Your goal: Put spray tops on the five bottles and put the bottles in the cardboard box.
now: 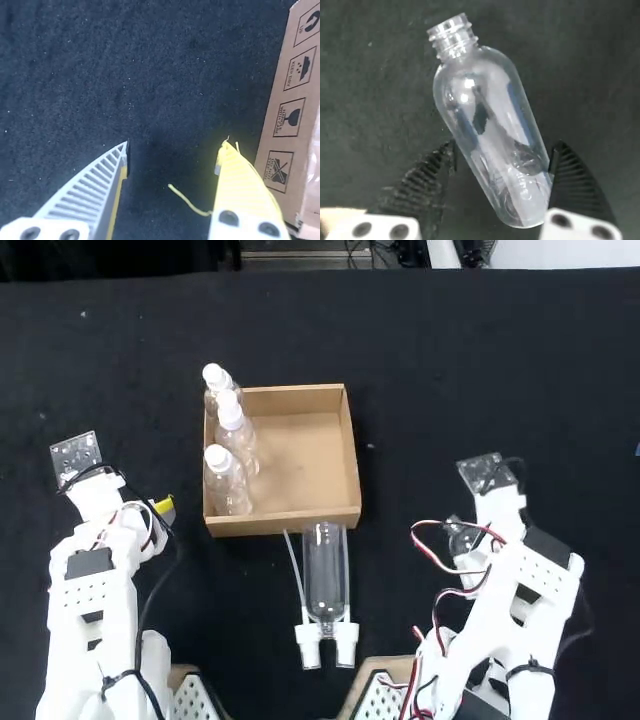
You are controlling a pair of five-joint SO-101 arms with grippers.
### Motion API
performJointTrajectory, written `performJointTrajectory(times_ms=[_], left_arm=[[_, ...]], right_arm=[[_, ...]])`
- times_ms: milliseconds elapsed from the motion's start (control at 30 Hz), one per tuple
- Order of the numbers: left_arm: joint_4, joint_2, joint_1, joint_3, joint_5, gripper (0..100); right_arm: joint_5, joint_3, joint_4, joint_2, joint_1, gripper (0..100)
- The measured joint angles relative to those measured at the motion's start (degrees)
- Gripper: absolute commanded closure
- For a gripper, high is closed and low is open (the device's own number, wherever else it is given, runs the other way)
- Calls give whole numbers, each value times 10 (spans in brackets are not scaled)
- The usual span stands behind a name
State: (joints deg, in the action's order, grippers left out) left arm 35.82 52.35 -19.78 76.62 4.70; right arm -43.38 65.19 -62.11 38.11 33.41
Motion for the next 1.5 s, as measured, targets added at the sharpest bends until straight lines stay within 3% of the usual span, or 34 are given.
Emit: performJointTrajectory(times_ms=[100, 267, 467, 600, 800, 1000, 1100, 1267, 1500], left_arm=[[0, 0, 0, 0, 0, 737], [0, 0, 0, 0, 0, 737], [0, 0, 0, 0, 0, 737], [0, 0, 0, 0, 0, 737], [0, 0, 0, 0, 0, 737], [0, 0, 0, 0, 0, 737], [0, 0, 0, 0, 0, 737], [0, 0, 0, 0, 0, 737], [0, 0, 0, 0, 0, 737]], right_arm=[[11, -22, -45, 0, 0, 713], [-11, -84, -113, 0, -11, 603], [-24, -95, -135, 0, -76, 671], [-17, -104, -111, -1, -101, 660], [-32, -193, -91, -168, -100, 658], [-71, -261, -149, -315, -91, 663], [-74, -262, -136, -335, -91, 747], [-75, -262, -69, -330, -48, 882], [-57, -262, -12, -287, 69, 852]])
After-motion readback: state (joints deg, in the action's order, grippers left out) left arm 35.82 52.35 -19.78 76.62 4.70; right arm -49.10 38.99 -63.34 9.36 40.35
